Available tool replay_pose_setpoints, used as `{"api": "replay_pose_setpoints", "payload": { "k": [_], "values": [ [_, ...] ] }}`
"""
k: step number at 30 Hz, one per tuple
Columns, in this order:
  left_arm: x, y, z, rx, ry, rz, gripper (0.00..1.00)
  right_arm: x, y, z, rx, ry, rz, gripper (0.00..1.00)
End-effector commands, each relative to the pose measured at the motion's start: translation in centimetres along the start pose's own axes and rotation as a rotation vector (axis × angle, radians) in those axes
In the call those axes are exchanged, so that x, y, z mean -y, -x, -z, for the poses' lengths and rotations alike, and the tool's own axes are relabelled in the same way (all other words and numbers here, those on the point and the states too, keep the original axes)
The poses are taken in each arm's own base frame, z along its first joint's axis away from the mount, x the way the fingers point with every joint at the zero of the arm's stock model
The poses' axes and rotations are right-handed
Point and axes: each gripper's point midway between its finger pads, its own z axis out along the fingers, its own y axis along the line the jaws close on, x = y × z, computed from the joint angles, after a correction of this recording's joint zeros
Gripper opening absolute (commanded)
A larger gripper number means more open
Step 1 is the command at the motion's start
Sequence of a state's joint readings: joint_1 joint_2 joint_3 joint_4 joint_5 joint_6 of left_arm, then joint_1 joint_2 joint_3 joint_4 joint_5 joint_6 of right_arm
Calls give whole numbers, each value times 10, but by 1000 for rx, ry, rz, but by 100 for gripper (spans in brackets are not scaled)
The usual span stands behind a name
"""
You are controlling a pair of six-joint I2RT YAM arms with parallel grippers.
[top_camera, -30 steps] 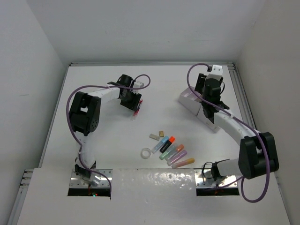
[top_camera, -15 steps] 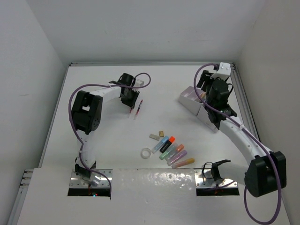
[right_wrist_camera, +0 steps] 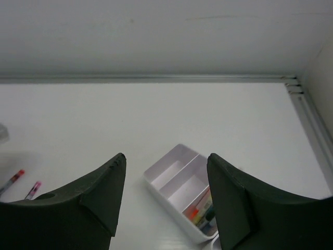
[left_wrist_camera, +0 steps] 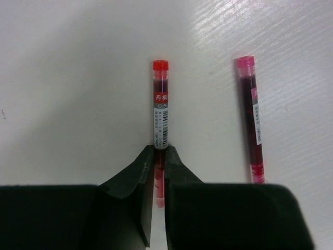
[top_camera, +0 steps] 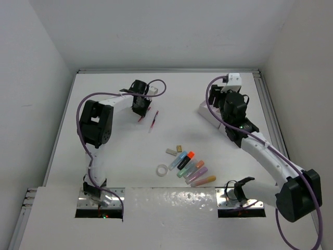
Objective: Sort the stationery into containers
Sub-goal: Pick up the pen from the center of the board.
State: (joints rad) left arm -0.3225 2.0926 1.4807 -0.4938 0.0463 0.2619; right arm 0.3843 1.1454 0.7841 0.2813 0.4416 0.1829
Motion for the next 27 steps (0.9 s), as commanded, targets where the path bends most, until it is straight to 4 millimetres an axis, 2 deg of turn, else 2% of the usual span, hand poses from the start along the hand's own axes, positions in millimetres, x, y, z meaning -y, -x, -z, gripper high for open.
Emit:
{"api": "replay_pose_setpoints", "payload": {
  "k": [1,4,5,9,11,12,13,15,16,17,20,21,22,23,27],
  "values": [
    [1,4,12,34,-85,24,0,-34,6,8,-31,138,-42,63],
    [9,59,60,220,-145,5,0,-63,3,13,-73,235,-143,63],
    [15,86,90,313,-180,-13,0,-73,4,12,-71,258,-213,63],
    [49,135,159,500,-294,-102,0,-115,18,12,-47,378,-392,63],
    [75,147,183,536,-384,-136,0,-135,40,13,4,438,-471,64],
    [83,147,187,533,-418,-135,0,-145,37,8,-4,450,-486,64],
    [99,145,193,530,-479,-140,0,-150,43,6,10,465,-505,65],
    [113,147,200,526,-525,-133,0,-161,55,1,17,485,-542,68],
    [122,145,202,517,-544,-139,0,-167,46,-4,-5,482,-541,68],
    [126,148,207,525,-552,-143,0,-169,49,-8,-5,477,-560,69],
    [137,150,216,535,-580,-156,0,-169,37,-16,-15,433,-619,70],
    [139,150,216,536,-584,-162,0,-169,34,-17,-12,432,-631,70],
    [143,149,216,534,-585,-166,0,-170,40,-17,22,441,-657,70],
    [145,147,213,526,-587,-167,0,-169,32,-18,17,437,-668,69],
    [155,148,215,529,-606,-179,0,-173,25,-24,8,433,-678,66]
  ]
}}
